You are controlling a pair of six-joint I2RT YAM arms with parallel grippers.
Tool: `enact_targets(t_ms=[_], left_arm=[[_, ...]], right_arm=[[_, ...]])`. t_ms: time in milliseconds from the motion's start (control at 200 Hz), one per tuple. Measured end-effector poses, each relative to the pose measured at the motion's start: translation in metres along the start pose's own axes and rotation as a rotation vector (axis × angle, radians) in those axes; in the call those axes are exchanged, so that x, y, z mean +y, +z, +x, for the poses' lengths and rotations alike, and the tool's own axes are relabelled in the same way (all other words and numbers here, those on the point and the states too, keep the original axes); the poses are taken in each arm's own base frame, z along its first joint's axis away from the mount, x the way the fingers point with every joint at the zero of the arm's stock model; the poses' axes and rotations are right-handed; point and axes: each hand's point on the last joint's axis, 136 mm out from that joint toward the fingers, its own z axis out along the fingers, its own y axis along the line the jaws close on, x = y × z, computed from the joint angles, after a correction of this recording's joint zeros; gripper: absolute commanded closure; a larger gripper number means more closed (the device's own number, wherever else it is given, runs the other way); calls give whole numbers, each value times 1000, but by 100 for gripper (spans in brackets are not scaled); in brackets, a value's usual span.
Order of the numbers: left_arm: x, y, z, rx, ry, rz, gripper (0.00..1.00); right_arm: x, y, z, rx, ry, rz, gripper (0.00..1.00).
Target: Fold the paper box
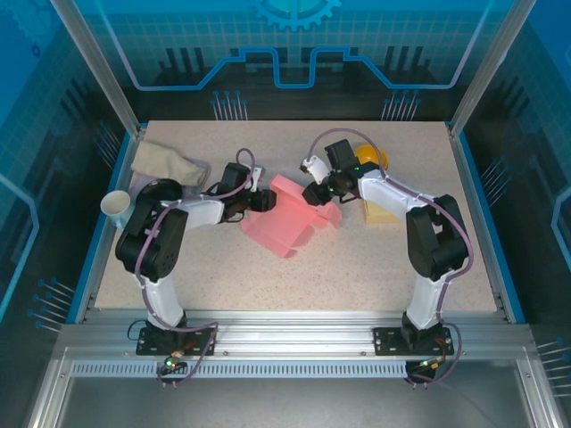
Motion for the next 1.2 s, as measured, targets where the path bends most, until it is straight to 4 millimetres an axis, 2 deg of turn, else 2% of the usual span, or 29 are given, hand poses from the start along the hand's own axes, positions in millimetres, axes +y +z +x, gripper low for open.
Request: enact_targets(t_ms=[285,515,580,740,845,1035,1165,1200], left_arm=[[-4,25,-11,43,43,-7,49],[-8,46,-1,98,83,-124,68],[-7,47,1,97,85,-162,73],[-2,46,-1,80,85,-221,93],[-2,45,1,64,92,-242,98],[-4,41,5,41,87,-268,98],[-4,35,13,39,85,-268,88],[-3,31,17,41,85,-268,82]], right_arm=[[0,0,0,0,-13,-3,70],[1,0,0,-1,-12,-10,70],[1,0,1,1,-11,-12,70],[1,0,1,-1,-9,-17,70],[0,-1,1,-2,-7,-15,70],[0,-1,1,0,-6,-14,70],[0,-2,1,9,-1,-17,70],[-1,-3,1,13,-1,-19,70]])
